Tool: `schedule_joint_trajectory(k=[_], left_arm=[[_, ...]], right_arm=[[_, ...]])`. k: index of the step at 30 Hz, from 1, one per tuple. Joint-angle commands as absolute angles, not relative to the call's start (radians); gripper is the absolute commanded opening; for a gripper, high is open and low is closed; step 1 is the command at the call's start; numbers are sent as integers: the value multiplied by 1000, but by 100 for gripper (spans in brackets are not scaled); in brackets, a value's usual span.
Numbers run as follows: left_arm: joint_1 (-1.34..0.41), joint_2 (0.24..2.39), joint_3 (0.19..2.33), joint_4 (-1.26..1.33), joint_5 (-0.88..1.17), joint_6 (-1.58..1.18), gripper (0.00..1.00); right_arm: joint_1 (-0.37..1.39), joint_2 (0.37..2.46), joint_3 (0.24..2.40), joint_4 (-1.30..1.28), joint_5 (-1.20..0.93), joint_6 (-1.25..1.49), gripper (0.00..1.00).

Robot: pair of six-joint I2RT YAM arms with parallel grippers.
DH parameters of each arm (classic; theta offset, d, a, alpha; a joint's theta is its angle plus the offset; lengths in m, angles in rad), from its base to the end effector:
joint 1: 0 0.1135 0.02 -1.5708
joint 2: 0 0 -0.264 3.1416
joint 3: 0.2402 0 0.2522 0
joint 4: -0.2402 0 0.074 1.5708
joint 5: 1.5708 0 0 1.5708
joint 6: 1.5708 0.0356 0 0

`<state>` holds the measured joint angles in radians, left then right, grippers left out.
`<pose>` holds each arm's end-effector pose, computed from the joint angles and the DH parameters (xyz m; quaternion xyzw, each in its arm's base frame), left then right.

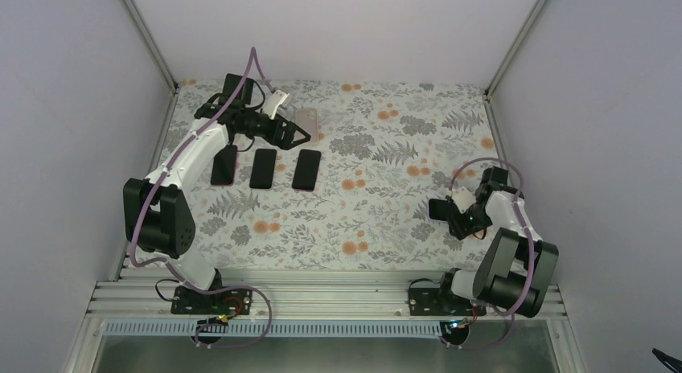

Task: Take the phone out of the phone case
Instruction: Adjust the phone at the center of the board.

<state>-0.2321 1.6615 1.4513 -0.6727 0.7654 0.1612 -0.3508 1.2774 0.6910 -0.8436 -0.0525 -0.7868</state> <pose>0.3440 -0.1066 0.3070 0.2941 0.8319 -0.3624 0.3002 0.1849 -0.0657 0.1722 -0.2175 0.9732 -0.0158 0.0733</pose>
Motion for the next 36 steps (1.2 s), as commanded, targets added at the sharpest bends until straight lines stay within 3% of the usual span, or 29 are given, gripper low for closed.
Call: schedule_joint_trajectory(k=[1, 7, 14, 24, 36], left_arm=[[-229, 1642, 1472, -673, 797, 169, 100], [-227, 1638, 1468, -666, 807, 163, 100], [-226, 1634, 1466, -665, 811, 161, 100], [-226, 1641, 1472, -656, 817, 154, 100], [-222, 1609, 1444, -648, 791, 157, 100]], right_arm=[[-372, 1331, 699, -843, -72, -798, 57], [-388, 1391, 673, -792, -27, -812, 33], [-408, 1496, 704, -686, 51, -814, 23], [-367, 1632, 888, -626, 40, -770, 20], [-105, 1790, 1028, -563, 6, -628, 27]])
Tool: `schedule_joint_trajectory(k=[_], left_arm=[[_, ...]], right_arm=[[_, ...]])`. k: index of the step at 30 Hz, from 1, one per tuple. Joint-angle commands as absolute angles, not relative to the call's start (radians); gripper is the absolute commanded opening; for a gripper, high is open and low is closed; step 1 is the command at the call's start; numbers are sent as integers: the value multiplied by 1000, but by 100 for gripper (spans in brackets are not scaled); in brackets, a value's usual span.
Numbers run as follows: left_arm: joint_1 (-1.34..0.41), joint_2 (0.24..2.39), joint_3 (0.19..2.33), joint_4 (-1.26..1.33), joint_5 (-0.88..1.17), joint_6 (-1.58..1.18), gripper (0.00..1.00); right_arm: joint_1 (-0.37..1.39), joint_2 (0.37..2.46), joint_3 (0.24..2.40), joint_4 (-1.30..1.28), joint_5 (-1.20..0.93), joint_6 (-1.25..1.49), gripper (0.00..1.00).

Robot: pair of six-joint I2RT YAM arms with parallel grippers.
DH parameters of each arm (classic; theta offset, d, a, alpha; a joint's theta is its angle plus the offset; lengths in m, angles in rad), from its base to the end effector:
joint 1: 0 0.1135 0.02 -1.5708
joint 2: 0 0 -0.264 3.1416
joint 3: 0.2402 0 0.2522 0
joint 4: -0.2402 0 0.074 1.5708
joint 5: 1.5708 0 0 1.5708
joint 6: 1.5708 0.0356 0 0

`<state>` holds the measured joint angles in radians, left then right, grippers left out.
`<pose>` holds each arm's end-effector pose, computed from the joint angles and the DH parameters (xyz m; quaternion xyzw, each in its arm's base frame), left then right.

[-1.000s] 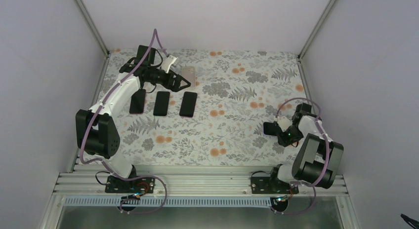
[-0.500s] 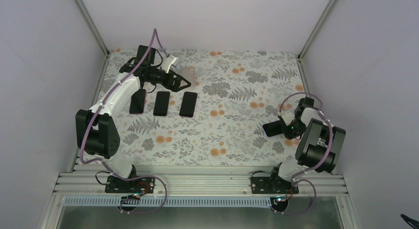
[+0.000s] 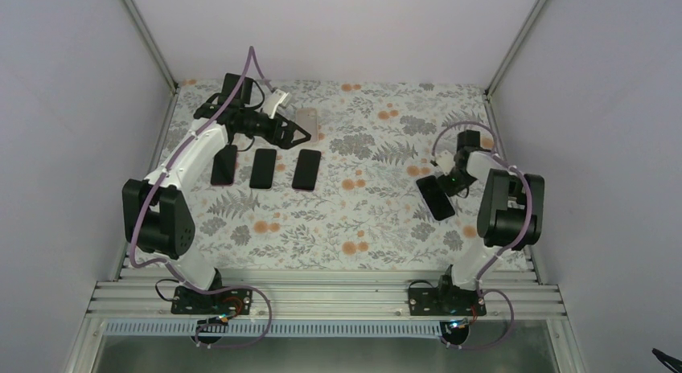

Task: Take the phone out of the phone case
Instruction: Adjust the phone at the center of the board.

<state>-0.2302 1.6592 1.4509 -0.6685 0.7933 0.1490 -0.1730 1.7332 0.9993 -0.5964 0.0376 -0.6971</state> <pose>0.3434 -0.1065 0.3084 0.2925 0.8271 -0.3757 0.2987 0.3060 -0.0548 0.1481 -0.2550 0.9593 -0.0675 0.1009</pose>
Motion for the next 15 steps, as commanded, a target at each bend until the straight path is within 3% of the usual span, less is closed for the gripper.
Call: schedule_joint_trajectory(k=[1, 12, 15], left_arm=[[-221, 1602, 1438, -645, 788, 156, 100], [-214, 1577, 1404, -631, 774, 158, 100], [-214, 1589, 1408, -636, 774, 156, 100]], right_arm=[[-87, 1799, 1039, -558, 5, -620, 27], [-7, 1782, 1065, -505, -27, -558, 37], [-7, 1735, 1048, -475, -33, -536, 44]])
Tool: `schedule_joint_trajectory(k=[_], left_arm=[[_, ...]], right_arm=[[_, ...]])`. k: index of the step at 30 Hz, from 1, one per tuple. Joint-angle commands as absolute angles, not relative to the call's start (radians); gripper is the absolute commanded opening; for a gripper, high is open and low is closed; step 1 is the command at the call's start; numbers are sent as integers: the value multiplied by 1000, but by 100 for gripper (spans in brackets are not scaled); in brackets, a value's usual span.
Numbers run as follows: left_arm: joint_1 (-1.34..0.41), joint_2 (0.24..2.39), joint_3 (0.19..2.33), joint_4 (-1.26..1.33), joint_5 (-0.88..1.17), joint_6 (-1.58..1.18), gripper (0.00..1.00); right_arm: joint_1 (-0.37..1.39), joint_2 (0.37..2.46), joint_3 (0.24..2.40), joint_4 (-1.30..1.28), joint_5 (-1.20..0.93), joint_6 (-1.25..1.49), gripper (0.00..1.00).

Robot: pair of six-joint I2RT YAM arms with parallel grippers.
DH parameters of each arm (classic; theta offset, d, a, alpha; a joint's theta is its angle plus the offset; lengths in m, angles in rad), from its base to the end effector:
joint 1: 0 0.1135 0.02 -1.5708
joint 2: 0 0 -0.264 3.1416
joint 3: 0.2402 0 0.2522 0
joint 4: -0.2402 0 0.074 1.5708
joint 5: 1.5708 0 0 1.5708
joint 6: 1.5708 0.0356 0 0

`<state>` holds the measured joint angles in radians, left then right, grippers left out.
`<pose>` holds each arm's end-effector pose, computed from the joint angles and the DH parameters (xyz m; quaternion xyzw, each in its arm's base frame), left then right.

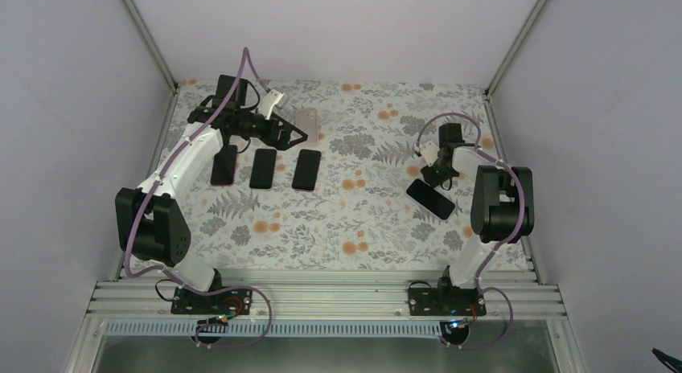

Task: Take the phone out of the phone case
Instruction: Adjust the phone at the center of the board.

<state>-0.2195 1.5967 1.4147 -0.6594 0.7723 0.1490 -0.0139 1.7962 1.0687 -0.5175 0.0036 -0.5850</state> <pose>0.3312 -0.0994 0.3179 0.2906 0.8262 -0.3633 0.3178 0.3369 -0.0048 0.1489 -0.2777 0.9469 -0.0495 0.1544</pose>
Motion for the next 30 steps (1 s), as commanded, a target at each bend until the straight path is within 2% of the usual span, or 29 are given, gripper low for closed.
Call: schedule_joint_trajectory(k=[1, 6, 10, 13, 17, 22, 25, 30], left_arm=[[-213, 1589, 1406, -635, 772, 153, 100], [-191, 1549, 1346, -580, 775, 133, 100], [-171, 1508, 1303, -525, 760, 132, 100], [-164, 1503, 1309, -508, 752, 123, 100], [-163, 1500, 1312, -480, 750, 106, 100], [-163, 1485, 1303, -451, 727, 90, 100], [-163, 1466, 1292, -439, 706, 91, 100], [-158, 1456, 1285, -446, 686, 99, 100]], right_arm=[[-6, 1719, 1045, -467, -38, -530, 45], [-8, 1637, 1029, -434, -76, -491, 48], [-8, 1575, 991, -404, -99, -457, 55], [-7, 1527, 966, -389, -110, -428, 64], [-10, 1476, 945, -380, -126, -387, 82], [-21, 1428, 945, -395, -170, -346, 97], [-24, 1403, 946, -406, -202, -305, 100], [-29, 1367, 942, -406, -240, -247, 99]])
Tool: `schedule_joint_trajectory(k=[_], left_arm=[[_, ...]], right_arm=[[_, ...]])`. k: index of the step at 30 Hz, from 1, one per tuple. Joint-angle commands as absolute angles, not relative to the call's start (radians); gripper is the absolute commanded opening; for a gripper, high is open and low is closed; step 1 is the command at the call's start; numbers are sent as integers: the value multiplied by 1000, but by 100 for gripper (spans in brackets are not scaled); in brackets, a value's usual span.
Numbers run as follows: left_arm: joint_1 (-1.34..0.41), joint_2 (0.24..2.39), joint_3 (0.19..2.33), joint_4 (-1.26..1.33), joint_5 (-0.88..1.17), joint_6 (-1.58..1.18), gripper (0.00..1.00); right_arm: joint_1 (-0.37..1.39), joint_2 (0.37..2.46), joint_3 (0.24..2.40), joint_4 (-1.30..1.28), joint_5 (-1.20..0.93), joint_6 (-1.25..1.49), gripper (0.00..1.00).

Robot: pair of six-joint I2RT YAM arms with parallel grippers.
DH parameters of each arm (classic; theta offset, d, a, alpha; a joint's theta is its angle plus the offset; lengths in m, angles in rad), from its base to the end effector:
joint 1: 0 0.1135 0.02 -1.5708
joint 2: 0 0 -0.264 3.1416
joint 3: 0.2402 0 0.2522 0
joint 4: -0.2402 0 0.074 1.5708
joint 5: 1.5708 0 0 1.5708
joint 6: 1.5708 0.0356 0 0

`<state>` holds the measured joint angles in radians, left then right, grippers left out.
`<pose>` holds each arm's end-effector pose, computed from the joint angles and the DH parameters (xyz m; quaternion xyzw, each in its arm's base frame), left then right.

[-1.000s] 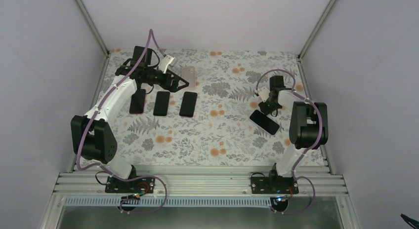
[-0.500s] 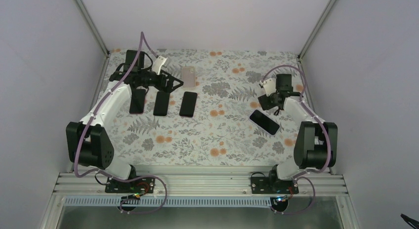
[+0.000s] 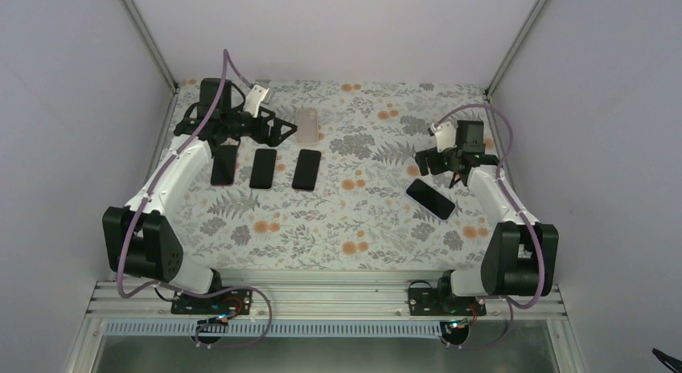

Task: Take the phone out of the phone case
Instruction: Adjust the phone at the center of the board.

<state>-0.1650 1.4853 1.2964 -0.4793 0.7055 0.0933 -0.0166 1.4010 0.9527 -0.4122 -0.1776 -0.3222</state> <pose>0.3204 -0.0768 0.3268 0.2582 0.8180 -0.3254 0.3979 0.2933 0.0014 0.2389 -0.1726 0.9183 0.0236 0.3554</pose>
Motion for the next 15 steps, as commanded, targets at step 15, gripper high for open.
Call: schedule_joint_trajectory(k=[15], left_arm=[[-154, 1432, 1270, -446, 664, 108, 100]], right_arm=[[-75, 1355, 901, -406, -380, -135, 99]])
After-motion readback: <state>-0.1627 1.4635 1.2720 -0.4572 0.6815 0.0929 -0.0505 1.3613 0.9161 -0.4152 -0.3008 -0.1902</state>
